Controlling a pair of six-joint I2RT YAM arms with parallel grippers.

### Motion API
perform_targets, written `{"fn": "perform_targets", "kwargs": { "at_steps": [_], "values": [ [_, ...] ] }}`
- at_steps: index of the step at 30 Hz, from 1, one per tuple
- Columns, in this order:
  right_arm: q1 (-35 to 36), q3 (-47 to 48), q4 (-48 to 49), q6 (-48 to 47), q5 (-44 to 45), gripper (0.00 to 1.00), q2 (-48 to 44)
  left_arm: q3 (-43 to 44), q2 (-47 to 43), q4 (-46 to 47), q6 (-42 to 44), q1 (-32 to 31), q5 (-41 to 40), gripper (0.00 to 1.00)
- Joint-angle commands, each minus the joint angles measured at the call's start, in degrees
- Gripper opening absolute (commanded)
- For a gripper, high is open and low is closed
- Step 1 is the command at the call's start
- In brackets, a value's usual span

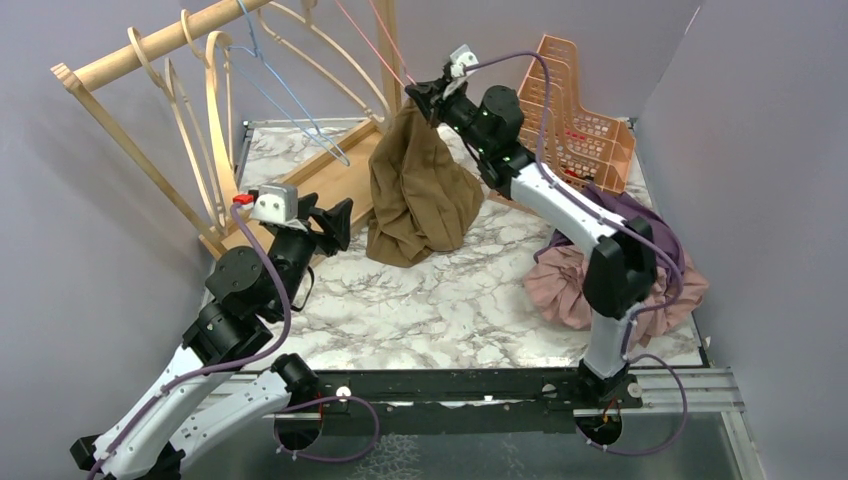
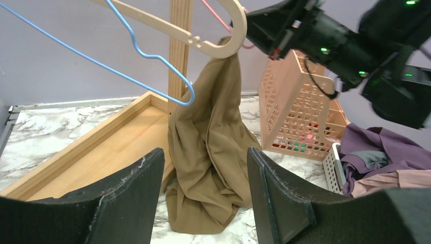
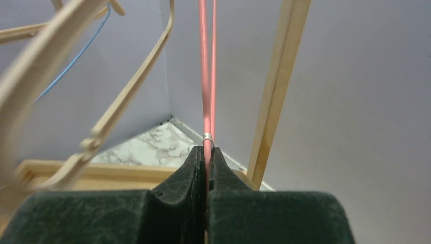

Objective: Place the skirt on the hanger
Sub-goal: Pick up the hanger from the clothesline.

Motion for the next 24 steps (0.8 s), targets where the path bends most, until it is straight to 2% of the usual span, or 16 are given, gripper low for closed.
{"fn": "perform_targets", "kwargs": {
  "at_steps": [1,5,12,18,24],
  "values": [
    [0.3,-9.8,3.7,-0.5,0.7,0.01,-13.2,-1.7,-1.3,2.3,-1.7,-0.2,0.1,0.63],
    [0.2,-20.2,-1.9,0.7,3.8,0.01,-23.1,-3.6,-1.6,3.3,-4.4,-0.2,2.2,0.63],
    [0.2,-33.1,-20.5,3.9,8.5,0.01,-42.5,-7.7,-1.5,6.8,-10.1,-0.2,7.4,0.63],
    [0.2,-35.5,-43.4,2.0,12.6,0.01,-56.4,-8.4,0.7,11.5,-11.4,-0.2,11.2,0.63],
    [0.2,-33.5,-64.8,-6.5,4.5,0.01,-65.9,-5.8,6.6,16.7,-6.3,-0.2,14.8,0.64]
  ]
}}
